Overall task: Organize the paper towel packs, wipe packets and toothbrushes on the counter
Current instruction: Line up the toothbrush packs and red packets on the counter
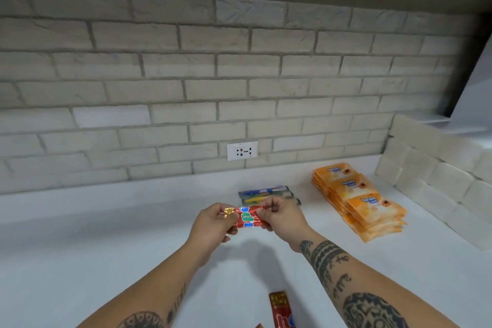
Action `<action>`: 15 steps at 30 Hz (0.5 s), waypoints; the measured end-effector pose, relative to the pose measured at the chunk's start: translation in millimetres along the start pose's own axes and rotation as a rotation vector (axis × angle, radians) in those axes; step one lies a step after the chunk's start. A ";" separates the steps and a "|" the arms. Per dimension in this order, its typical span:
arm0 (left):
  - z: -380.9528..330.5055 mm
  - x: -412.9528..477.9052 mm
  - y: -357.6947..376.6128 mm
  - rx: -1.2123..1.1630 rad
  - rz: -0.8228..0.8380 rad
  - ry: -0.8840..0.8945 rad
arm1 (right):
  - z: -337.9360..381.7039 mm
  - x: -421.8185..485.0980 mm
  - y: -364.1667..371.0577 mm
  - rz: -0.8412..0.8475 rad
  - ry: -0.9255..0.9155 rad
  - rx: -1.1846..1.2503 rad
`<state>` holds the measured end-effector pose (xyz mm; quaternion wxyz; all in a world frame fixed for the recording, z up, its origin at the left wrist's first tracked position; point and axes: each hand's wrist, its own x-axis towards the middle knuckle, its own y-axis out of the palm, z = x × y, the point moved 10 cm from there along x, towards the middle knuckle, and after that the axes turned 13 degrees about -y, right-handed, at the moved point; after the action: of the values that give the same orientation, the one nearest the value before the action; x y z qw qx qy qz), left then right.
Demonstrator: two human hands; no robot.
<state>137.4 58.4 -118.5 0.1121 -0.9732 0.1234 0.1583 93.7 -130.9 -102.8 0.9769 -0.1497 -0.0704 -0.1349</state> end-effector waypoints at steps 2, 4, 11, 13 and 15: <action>23.7 9.5 -4.8 0.054 -0.066 -0.019 | -28.8 0.8 18.4 0.065 0.054 -0.042; 48.4 16.8 -9.0 0.126 -0.132 -0.030 | -59.2 -2.1 38.8 0.117 0.098 -0.089; 119.1 56.0 -27.4 0.342 -0.273 -0.113 | -103.7 -12.0 105.0 0.291 -0.106 -0.417; 124.3 70.3 -27.9 0.453 -0.285 -0.078 | -104.9 -14.7 122.4 0.365 -0.246 -0.586; 127.1 81.9 -25.0 0.567 -0.298 -0.023 | -110.8 -16.7 137.9 0.449 -0.355 -0.781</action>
<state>184.0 97.9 -259.1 0.4020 -0.9087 0.0176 0.1107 127.7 -34.7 -248.2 0.8257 -0.5373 -0.1462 0.0904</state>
